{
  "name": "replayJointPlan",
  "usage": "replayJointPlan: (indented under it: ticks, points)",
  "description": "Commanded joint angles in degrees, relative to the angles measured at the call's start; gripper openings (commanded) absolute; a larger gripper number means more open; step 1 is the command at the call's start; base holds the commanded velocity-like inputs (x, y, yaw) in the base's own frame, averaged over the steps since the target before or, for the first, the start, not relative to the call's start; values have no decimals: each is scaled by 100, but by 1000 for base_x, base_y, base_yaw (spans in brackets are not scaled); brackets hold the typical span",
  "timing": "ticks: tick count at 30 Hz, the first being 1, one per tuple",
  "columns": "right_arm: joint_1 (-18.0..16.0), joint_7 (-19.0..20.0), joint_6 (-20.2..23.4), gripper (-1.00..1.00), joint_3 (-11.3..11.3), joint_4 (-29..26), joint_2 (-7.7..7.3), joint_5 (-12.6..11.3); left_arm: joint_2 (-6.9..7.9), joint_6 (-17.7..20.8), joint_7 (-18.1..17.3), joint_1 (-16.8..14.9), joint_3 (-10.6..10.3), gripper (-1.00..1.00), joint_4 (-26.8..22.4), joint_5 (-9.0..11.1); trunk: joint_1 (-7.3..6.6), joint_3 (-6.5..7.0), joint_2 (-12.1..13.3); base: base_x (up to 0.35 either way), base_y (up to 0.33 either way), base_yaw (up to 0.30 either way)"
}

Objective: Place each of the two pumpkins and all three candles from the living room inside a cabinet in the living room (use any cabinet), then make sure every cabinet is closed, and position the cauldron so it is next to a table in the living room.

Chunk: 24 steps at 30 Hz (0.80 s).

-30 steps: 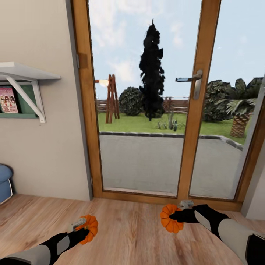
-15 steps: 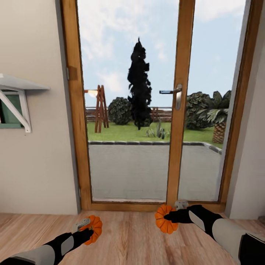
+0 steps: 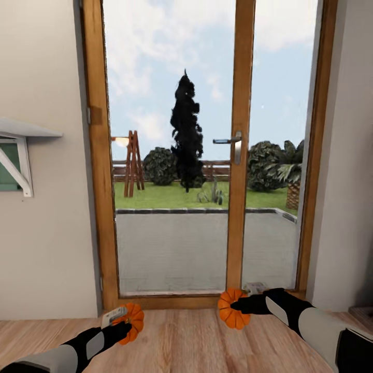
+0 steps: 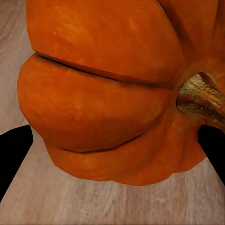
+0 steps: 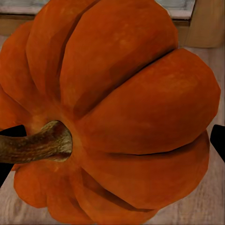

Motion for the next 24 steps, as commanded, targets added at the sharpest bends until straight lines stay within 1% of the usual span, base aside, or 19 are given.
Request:
replayJointPlan:
  ticks: [1, 6, 9, 14, 16, 18, 24]
  points:
    - [-5, 6, 25, -100, 15, -9, -4, -26, 1, 20, -22, -5, -43, -100, 2, 61, -1, -7, -4, 0, 0, -19]
    - [12, 3, 36, -100, 21, 1, -3, -19, 2, 19, -29, -5, -43, -100, 1, 61, -1, 11, -4, 0, 0, -235]
    - [23, 10, 37, -100, 27, 300, -3, -23, -10, 19, -34, -4, -43, -100, 0, 61, -1, 12, -4, 0, 0, -283]
    - [35, 19, 33, -100, 30, 569, -3, -20, -45, 18, -34, -3, -50, -100, -2, 58, -1, -2, -4, 0, 0, -281]
    - [38, 20, 36, -100, 30, 657, 2, -13, -100, 22, -33, -3, -51, -100, -3, 54, -7, 30, -1, 0, 0, -242]
    - [46, 20, 38, -100, 30, 722, 0, -10, -120, 26, -31, -3, -52, -100, 0, 53, -12, 60, 2, 0, 0, -199]
    - [69, 20, 55, -100, 38, 771, 2, -4, -139, 57, -30, -4, -52, -100, 17, 48, -27, 141, 10, 0, 0, -86]
